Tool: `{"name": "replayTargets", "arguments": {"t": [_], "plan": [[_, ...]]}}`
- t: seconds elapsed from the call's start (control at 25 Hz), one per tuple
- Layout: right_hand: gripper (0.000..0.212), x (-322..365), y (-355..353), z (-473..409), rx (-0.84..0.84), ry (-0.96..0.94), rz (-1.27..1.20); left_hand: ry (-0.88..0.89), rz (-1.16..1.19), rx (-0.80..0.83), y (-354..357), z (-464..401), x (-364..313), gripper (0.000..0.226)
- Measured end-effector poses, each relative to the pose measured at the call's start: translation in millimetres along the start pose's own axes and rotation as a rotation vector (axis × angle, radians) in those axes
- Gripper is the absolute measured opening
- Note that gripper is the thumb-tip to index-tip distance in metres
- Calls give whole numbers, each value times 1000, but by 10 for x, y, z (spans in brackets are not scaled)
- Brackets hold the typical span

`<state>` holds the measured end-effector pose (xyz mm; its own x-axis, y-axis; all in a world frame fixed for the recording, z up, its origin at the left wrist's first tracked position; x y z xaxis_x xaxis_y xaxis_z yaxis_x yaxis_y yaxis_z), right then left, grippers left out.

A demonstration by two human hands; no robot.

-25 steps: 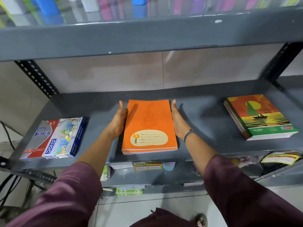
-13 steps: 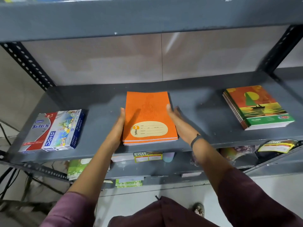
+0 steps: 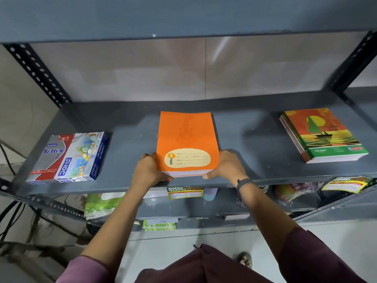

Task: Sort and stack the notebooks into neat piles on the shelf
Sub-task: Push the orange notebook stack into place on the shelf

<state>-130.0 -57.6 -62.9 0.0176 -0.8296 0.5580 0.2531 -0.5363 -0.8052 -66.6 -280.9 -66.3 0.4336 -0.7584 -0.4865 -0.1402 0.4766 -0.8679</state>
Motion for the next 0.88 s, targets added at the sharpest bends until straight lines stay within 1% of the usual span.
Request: {"name": "replayTargets", "arguments": {"t": [0.2, 0.24, 0.28, 0.32, 0.36, 0.4, 0.44, 0.48, 0.52, 0.56, 0.6, 0.64, 0.68, 0.72, 0.8, 0.88], "plan": [[45, -65, -31, 64, -96, 44, 35, 22, -23, -43, -36, 6, -16, 58], [45, -66, -42, 64, -94, 40, 42, 24, -16, -37, -41, 6, -22, 59], [47, -73, -36, 55, -75, 37, 42, 22, 18, 5, -21, -2, -8, 61], [50, -79, -15, 44, -37, 25, 29, 7, 106, 96, 25, -3, 22, 65], [56, -69, 17, 54, 27, 6, -26, -23, 259, 223, 74, 20, 45, 69], [67, -46, 50, 80, 105, -20, -127, -57, 457, 326, 71, 70, 18, 73], [75, -21, 77, 129, 185, -34, -287, -114, 669, 344, 27, 81, 8, 77], [76, -1, 93, 172, 245, -13, -480, -208, 835, 277, -1, 18, 75, 80], [75, -6, 106, 197, 268, 35, -668, -318, 945, 189, 18, -67, 174, 79], [69, -39, 110, 197, 247, 91, -794, -394, 995, 122, 63, -131, 229, 72], [57, -77, 99, 176, 195, 133, -856, -409, 988, 85, 100, -167, 203, 61], [53, -93, 87, 145, 139, 151, -853, -376, 934, 68, 118, -186, 138, 49], [42, -104, 83, 109, 91, 153, -820, -331, 869, 56, 132, -195, 76, 41], [36, -106, 77, 90, 56, 151, -779, -306, 824, 37, 139, -201, 42, 37], [32, -115, 69, 59, 11, 156, -753, -309, 823, 16, 142, -203, 44, 36], [32, -186, 0, 33, -24, 159, -742, -304, 838, 19, 171, -180, -25, 37]]}}
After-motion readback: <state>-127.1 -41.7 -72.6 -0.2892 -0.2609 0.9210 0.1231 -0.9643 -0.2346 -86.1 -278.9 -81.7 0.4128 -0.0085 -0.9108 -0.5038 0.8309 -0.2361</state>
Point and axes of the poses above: each hand's wrist, its own z-axis away from the middle knuckle, its own y-axis out of the palm, x = y × z, the point moved 10 cm from there along -z, towards the middle knuckle, and after that the axes turned 10 degrees about -x, right-handed, at the moved point
